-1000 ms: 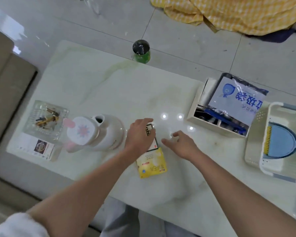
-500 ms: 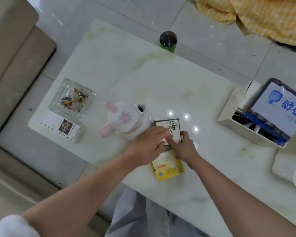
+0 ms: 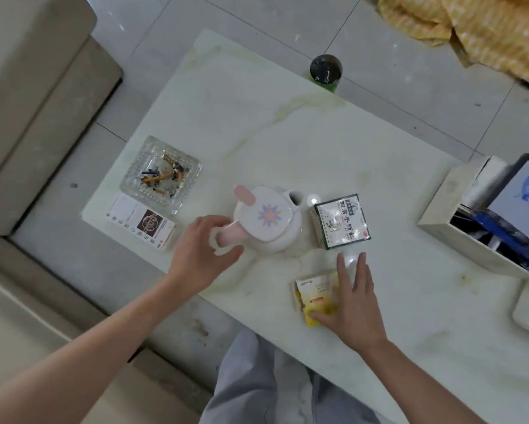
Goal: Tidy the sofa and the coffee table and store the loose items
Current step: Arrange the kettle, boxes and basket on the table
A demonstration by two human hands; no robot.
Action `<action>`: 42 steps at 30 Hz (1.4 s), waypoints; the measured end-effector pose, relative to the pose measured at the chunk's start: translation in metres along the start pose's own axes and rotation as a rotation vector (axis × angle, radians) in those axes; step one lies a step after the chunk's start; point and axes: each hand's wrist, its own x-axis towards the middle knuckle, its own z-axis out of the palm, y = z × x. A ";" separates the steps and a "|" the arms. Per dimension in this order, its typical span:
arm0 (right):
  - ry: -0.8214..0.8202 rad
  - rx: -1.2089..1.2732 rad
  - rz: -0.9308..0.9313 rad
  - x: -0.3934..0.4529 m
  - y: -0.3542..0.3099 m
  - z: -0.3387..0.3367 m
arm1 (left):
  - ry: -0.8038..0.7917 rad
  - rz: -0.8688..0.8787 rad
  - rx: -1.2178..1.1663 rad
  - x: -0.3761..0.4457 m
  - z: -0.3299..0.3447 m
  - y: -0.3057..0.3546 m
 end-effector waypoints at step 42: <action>0.094 0.337 -0.222 0.168 -0.091 -0.052 | -0.298 -0.103 -0.150 0.006 -0.051 0.034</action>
